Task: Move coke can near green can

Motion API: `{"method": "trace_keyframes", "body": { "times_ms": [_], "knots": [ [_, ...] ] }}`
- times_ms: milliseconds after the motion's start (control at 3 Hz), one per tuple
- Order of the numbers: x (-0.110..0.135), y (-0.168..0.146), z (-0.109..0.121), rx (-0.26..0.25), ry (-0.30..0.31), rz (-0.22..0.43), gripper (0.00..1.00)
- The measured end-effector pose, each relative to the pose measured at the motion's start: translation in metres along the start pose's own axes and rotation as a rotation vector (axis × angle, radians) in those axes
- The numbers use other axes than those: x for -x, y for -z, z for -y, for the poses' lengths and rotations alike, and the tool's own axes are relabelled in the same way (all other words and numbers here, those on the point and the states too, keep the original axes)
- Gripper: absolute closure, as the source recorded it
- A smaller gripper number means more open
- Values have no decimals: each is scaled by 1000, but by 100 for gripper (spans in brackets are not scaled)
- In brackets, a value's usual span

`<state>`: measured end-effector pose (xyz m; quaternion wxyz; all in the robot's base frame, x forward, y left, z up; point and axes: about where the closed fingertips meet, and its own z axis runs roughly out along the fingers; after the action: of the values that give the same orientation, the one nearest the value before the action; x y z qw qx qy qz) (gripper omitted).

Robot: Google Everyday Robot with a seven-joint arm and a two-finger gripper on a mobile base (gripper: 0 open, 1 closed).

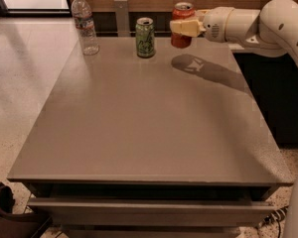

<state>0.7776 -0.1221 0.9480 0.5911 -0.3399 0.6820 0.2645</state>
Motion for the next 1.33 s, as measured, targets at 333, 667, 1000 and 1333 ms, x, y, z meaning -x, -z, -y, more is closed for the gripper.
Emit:
{"method": "trace_keyframes", "body": {
  "times_ms": [333,667,1000,1333],
  "knots": [
    [-27,-18,-9,8,-37,-8,100],
    [-58,-33,-19,11,-69,-14,100],
    [-70,-43,-27,10,-75,-4,91],
    [-69,-44,-28,14,-75,-5,69]
  ]
}}
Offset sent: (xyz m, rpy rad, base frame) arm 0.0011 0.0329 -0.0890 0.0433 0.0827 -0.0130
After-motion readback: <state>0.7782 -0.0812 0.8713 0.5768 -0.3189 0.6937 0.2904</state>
